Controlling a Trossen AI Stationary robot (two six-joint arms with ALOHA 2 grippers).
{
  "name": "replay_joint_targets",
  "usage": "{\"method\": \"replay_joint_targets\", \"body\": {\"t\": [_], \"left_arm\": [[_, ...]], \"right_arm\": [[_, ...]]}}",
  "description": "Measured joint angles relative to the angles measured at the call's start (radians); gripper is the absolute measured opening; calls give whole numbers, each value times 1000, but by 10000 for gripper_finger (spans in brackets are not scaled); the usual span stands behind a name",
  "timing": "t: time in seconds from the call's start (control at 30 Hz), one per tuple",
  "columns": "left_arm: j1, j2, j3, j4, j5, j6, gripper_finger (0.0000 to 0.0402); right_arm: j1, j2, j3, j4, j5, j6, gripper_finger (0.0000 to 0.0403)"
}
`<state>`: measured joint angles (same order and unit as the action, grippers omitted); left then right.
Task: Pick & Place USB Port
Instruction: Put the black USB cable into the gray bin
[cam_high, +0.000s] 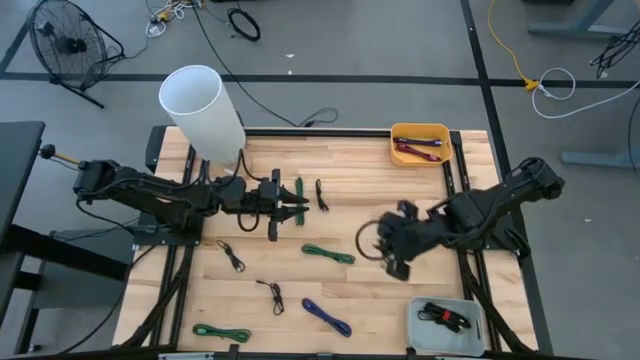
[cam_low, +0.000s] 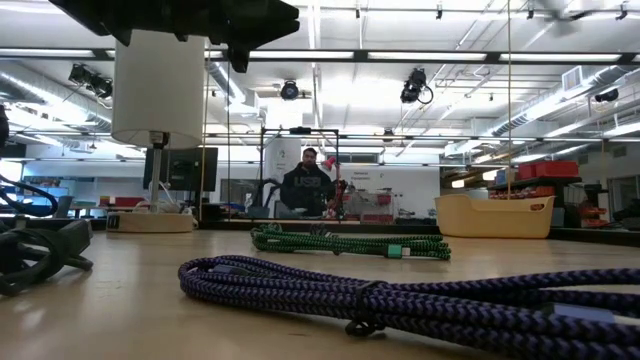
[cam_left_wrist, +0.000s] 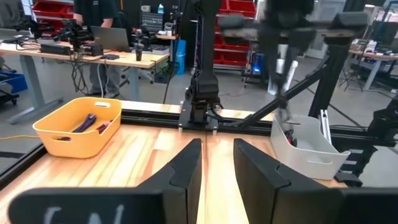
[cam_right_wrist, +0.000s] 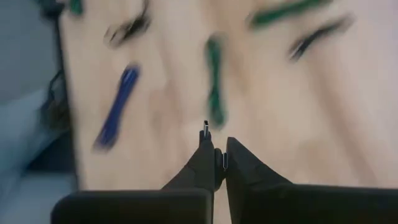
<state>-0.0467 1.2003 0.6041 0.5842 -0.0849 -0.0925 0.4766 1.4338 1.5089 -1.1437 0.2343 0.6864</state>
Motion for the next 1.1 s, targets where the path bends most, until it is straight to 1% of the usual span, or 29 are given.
{"method": "replay_joint_targets", "body": {"t": [0.13,0.23,0.33,0.47,0.53,0.63,0.87,1.1], "left_arm": [[0,0,0,-3,0,0,98],[0,1,0,-6,0,0,98],[0,1,0,-6,0,0,98],[0,1,0,-6,0,-1,98],[0,1,0,-7,0,-1,98],[0,1,-1,-8,0,-4,98],[-1,1,-1,-14,0,-8,98],[-1,1,-1,-14,0,-3,98]], "right_arm": [[90,11,0,-64,-163,160,9],[147,22,0,-90,-239,283,9],[207,36,0,-92,-248,391,9],[285,69,0,-115,-257,496,8],[318,86,0,-134,-299,542,8],[356,102,0,-171,-315,593,8],[388,103,0,-172,-351,681,8],[422,103,0,-158,-350,756,8]]}}
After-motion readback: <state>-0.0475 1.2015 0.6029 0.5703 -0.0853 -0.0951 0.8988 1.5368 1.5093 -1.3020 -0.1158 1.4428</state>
